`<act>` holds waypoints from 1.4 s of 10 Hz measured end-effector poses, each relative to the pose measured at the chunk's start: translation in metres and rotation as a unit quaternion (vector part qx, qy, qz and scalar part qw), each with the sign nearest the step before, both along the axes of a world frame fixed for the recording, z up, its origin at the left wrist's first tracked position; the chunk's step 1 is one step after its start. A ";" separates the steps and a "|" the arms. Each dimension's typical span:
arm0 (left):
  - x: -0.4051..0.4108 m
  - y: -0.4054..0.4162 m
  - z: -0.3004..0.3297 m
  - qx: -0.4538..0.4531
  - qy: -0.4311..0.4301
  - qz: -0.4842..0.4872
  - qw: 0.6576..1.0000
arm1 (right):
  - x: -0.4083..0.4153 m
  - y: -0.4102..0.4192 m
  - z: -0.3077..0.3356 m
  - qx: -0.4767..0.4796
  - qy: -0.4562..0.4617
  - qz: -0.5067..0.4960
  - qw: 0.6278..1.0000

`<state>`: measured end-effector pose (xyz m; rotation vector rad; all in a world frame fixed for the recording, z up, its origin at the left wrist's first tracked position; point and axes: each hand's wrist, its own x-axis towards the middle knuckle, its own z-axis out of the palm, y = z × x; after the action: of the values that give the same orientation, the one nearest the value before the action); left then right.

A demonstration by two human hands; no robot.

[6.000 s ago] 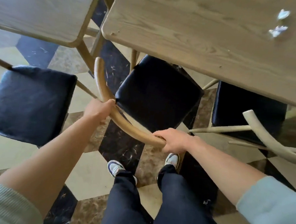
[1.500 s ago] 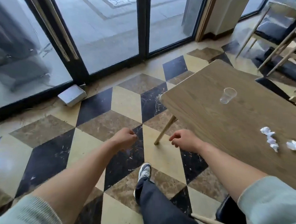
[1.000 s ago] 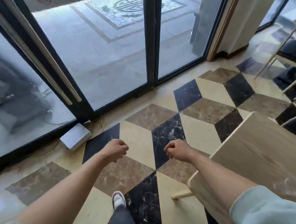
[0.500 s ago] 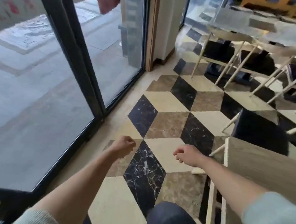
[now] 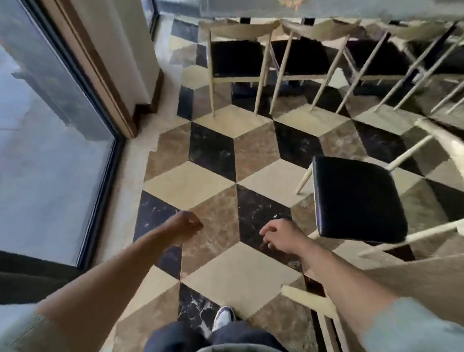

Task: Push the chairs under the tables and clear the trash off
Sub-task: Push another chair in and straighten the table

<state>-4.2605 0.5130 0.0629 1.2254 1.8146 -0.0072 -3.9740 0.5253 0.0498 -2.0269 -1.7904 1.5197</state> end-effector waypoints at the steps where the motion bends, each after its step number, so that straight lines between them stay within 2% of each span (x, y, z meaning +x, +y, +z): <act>1: 0.013 0.105 0.003 0.020 -0.017 -0.017 1.000 | 0.023 0.072 0.001 0.003 0.004 -0.064 0.998; 3: 0.058 0.316 -0.013 0.010 -0.065 -0.097 0.993 | 0.063 0.226 -0.022 -0.018 -0.025 -0.161 0.987; 4: 0.078 0.418 -0.017 -0.002 -0.083 -0.151 0.985 | 0.085 0.297 -0.023 -0.028 -0.046 -0.173 0.983; 6: 0.148 0.619 0.005 -0.029 -0.088 -0.236 0.967 | 0.142 0.424 0.016 -0.019 -0.041 -0.335 0.941; 7: 0.205 0.683 0.009 -0.034 -0.097 -0.292 0.951 | 0.172 0.461 0.024 -0.015 -0.010 -0.393 0.919; 9: 0.382 0.784 -0.009 -0.053 -0.065 -0.451 0.889 | 0.283 0.519 -0.020 -0.027 0.000 -0.513 0.858; 10: 0.486 0.828 -0.032 -0.040 -0.006 -0.495 0.868 | 0.365 0.544 -0.046 -0.020 0.031 -0.592 0.805; 11: 0.577 0.848 -0.037 -0.053 0.041 -0.550 0.833 | 0.417 0.543 -0.047 0.003 0.052 -0.681 0.730; 12: 0.664 0.839 -0.030 -0.034 0.049 -0.622 0.781 | 0.458 0.527 -0.037 0.015 0.045 -0.749 0.661; 13: 0.790 0.804 -0.020 -0.005 0.045 -0.725 0.687 | 0.494 0.510 -0.032 0.010 0.072 -0.787 0.612; 14: 0.883 0.732 -0.006 0.017 0.038 -0.801 0.598 | 0.529 0.503 -0.035 -0.006 0.071 -0.814 0.576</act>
<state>-3.3771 1.2448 0.0568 2.4547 0.1628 -1.0289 -3.4454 1.0282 0.0148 -2.0093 0.5043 0.7816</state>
